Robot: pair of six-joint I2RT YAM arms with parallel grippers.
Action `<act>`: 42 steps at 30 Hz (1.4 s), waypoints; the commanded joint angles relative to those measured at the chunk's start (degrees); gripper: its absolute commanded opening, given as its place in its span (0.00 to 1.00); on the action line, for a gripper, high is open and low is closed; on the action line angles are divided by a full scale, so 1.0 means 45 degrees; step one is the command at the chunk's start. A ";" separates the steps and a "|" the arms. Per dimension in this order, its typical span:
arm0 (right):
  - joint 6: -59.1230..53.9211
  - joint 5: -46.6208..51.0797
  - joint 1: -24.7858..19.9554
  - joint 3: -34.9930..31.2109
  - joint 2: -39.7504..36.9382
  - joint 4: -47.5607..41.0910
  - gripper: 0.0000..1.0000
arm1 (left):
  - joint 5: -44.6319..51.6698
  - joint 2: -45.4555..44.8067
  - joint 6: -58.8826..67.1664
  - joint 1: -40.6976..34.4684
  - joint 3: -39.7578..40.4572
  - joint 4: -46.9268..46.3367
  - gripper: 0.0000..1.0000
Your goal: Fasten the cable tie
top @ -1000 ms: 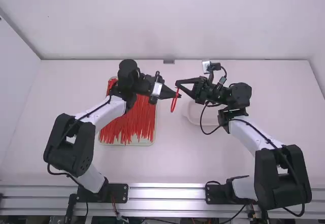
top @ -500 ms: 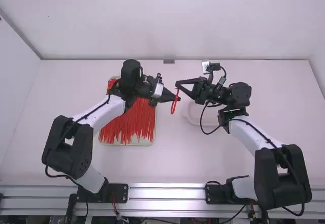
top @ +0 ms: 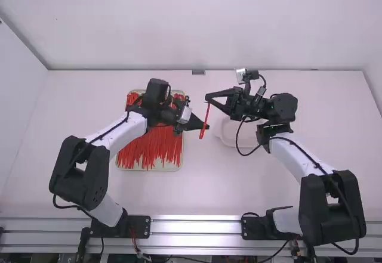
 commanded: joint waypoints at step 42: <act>-1.0443 0.0471 -0.3055 0.2705 -0.0257 -1.3605 0.99 | -0.2443 0.0272 -0.9335 -0.0029 -0.3813 1.2245 0.02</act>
